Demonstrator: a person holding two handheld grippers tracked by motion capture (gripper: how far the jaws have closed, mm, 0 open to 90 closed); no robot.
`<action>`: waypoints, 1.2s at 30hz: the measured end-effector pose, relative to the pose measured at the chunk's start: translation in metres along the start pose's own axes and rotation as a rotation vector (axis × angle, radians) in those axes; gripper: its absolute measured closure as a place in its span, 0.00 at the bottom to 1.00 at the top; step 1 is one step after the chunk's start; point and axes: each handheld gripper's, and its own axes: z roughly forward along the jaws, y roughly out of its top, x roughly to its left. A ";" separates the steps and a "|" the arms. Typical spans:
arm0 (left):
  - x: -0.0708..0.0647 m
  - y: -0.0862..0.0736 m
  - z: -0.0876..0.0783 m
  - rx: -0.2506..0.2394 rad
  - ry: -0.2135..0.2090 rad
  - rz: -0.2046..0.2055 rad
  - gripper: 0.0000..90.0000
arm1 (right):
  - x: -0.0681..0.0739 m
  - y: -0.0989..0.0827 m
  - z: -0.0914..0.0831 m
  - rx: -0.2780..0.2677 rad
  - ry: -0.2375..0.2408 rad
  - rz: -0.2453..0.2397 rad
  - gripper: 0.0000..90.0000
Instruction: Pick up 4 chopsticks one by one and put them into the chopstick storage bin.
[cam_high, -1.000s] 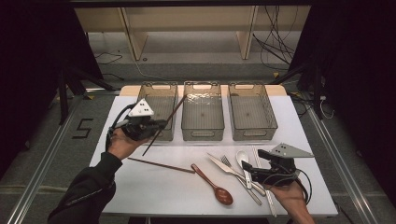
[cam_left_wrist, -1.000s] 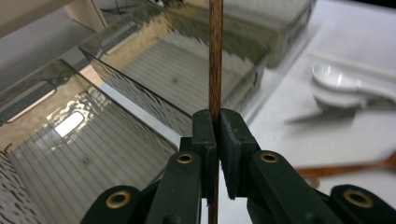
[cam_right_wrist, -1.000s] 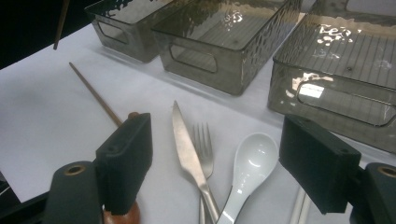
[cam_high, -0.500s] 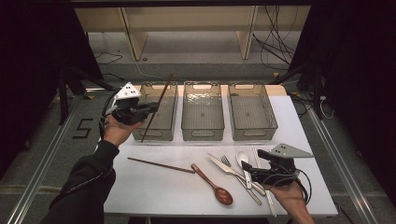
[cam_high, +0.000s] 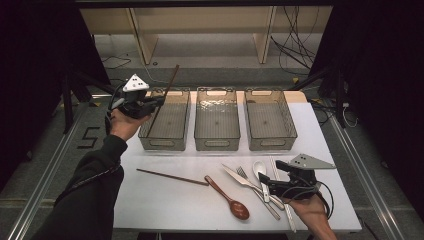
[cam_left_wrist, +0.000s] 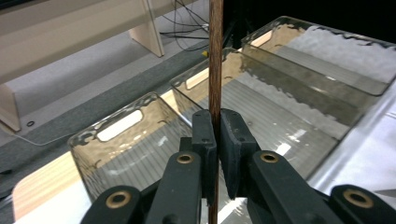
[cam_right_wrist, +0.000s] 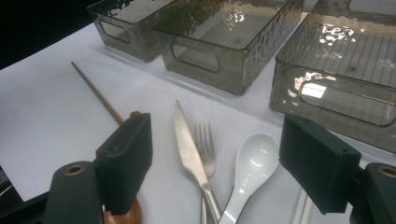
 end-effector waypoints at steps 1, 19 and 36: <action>0.002 0.000 0.002 0.006 0.008 0.002 0.94 | 0.000 0.000 0.000 -0.001 0.000 0.000 0.30; 0.033 -0.027 0.042 0.052 0.053 -0.061 0.93 | 0.000 0.000 0.001 0.003 0.004 0.004 0.30; 0.037 -0.046 0.060 0.156 0.066 -0.095 0.93 | 0.000 0.000 0.001 0.006 0.006 0.004 0.30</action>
